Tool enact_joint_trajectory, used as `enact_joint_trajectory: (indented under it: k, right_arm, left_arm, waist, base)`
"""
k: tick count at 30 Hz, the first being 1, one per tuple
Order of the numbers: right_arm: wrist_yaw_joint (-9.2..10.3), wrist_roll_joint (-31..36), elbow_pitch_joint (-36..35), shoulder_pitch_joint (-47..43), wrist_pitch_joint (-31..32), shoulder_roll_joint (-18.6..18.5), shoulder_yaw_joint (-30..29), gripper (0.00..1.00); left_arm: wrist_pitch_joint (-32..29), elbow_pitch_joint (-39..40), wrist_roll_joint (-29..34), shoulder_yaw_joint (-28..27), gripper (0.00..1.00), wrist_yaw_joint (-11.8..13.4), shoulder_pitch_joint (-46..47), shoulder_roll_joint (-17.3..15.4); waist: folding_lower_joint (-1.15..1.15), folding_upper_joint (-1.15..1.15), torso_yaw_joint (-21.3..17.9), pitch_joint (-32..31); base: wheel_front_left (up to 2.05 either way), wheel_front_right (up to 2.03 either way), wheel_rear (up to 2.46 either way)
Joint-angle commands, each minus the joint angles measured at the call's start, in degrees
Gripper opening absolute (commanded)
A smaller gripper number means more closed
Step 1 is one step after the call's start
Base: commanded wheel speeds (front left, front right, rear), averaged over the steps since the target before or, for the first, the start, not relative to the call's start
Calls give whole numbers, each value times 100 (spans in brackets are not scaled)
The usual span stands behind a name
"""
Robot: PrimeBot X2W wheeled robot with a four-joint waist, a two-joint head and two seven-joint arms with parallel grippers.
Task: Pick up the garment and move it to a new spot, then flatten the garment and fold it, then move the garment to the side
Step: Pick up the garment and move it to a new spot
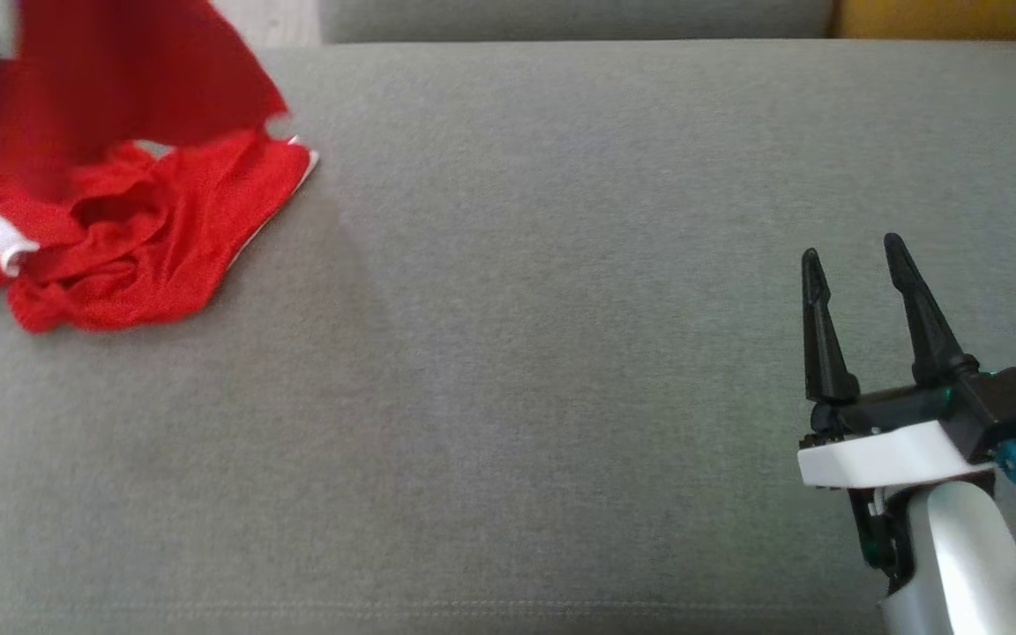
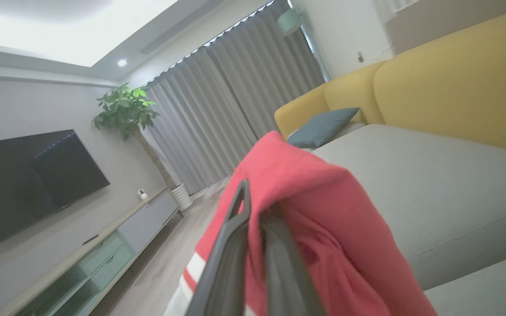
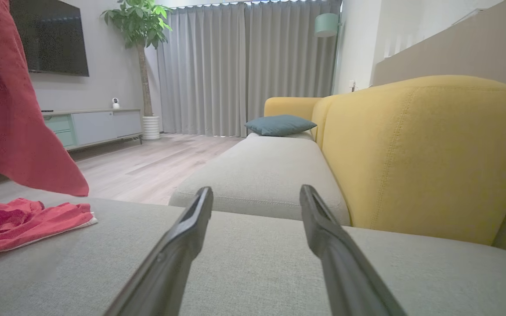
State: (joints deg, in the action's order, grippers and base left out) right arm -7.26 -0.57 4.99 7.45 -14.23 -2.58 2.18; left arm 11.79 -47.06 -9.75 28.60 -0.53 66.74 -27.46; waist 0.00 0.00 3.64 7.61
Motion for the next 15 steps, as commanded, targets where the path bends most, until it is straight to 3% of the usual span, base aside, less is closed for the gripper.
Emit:
enact_joint_trajectory:
  k: [1,7,15]
  right_arm:
    - [-23,-72,-160,93,-63,-30,135,100]
    - [-23,-185,-153,108,-71,-30,266,100]
    - [-23,-277,-385,249,-75,-30,466,100]
  left_arm:
    - [69,281,-19,-94,0,-7,106,-126]
    - [-159,938,-170,108,0,-47,-220,325]
    - [-407,1782,-405,298,0,223,-686,1041]
  waist:
    - [0,0,-127,-108]
    - [0,0,-530,-225]
    - [0,0,-1264,-181]
  base:
    - [0,0,0]
    - [0,0,0]
    - [0,0,0]
